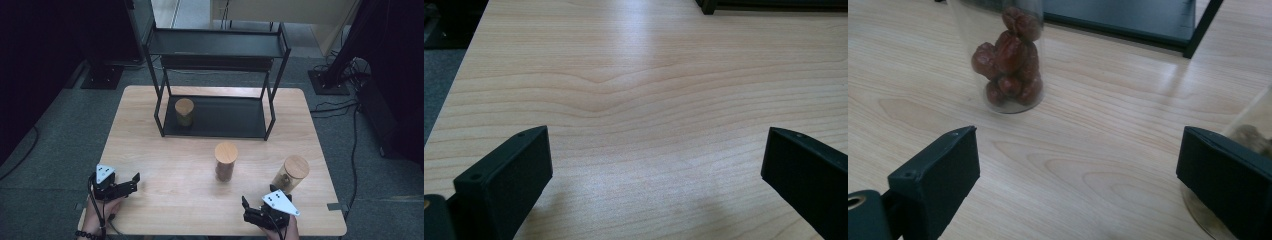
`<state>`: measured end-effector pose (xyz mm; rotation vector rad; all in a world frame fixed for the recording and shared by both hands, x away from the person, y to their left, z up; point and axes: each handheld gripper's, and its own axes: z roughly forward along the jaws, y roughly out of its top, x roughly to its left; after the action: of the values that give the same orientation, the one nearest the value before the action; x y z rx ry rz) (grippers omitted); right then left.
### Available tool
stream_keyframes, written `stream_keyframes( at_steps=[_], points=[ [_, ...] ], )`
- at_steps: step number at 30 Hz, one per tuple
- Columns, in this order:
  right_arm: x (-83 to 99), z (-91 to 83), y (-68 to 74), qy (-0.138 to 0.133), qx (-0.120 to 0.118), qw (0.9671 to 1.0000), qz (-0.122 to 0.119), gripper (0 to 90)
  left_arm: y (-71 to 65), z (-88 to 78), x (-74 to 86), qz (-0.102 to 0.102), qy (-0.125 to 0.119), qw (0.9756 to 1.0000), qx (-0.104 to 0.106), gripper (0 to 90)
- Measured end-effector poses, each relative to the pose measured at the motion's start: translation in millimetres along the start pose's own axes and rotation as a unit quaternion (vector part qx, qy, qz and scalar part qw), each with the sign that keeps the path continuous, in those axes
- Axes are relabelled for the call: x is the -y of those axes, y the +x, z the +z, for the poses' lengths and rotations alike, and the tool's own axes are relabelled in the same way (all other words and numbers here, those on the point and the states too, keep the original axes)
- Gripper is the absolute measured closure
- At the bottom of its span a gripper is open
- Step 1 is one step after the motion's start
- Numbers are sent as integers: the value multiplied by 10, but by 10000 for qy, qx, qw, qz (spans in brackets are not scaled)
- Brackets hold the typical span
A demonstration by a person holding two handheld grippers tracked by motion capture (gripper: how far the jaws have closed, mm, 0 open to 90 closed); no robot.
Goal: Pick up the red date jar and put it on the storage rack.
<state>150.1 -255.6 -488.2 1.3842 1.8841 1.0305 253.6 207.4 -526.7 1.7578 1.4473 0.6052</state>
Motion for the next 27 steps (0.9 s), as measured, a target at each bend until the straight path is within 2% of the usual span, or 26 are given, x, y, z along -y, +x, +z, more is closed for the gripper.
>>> stream_keyframes(
  at_steps=[16, 27],
  points=[
    [-93, 215, 170, 27, -176, 9997, -167, 35, -2, -2, 2, 9, -18, 10000, -7, 1],
    [-152, 385, 244, 36, -281, 9995, -172, 40, -3, -2, 2, 14, -18, 10000, -7, 1]
  ],
)
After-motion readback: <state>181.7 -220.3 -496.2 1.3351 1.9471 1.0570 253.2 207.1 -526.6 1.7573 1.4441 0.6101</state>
